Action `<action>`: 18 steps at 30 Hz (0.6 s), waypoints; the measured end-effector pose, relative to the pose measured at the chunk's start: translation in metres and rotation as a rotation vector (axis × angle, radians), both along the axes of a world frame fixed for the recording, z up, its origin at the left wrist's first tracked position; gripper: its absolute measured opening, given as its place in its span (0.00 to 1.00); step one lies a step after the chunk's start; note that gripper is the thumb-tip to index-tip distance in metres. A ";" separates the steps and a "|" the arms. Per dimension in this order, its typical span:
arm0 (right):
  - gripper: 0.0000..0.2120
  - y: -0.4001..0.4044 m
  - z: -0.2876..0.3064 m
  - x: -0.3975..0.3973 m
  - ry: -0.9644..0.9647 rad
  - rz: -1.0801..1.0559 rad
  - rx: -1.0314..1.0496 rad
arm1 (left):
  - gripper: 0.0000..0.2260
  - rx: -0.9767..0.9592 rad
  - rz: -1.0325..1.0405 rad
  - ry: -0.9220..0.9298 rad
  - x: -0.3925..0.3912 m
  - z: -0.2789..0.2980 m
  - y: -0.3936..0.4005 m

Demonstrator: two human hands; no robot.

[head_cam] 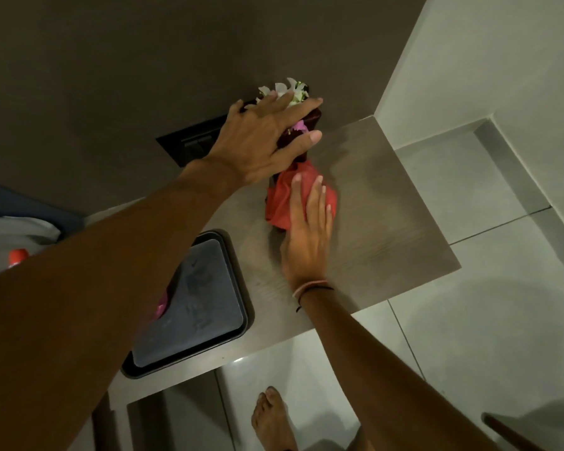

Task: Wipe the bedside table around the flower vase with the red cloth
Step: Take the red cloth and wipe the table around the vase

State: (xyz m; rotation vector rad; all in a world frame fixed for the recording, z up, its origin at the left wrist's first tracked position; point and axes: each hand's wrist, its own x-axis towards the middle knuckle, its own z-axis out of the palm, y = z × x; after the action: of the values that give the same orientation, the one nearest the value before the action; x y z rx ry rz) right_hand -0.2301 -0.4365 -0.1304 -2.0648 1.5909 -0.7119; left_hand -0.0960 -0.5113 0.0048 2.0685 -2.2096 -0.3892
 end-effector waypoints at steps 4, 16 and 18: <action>0.30 0.004 -0.016 -0.004 0.171 0.059 -0.046 | 0.29 0.019 -0.008 0.005 0.004 0.002 -0.006; 0.29 0.045 -0.047 -0.064 0.506 0.271 -0.206 | 0.27 0.012 -0.025 -0.019 -0.002 0.002 0.001; 0.28 0.051 -0.043 -0.069 0.442 0.283 -0.201 | 0.27 0.017 -0.023 -0.028 -0.003 0.002 0.002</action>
State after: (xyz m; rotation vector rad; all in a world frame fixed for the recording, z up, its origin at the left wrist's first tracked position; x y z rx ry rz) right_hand -0.2993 -0.3853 -0.1732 -2.6692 1.4352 -0.3378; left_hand -0.0986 -0.5093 0.0069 2.0718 -2.2554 -0.3846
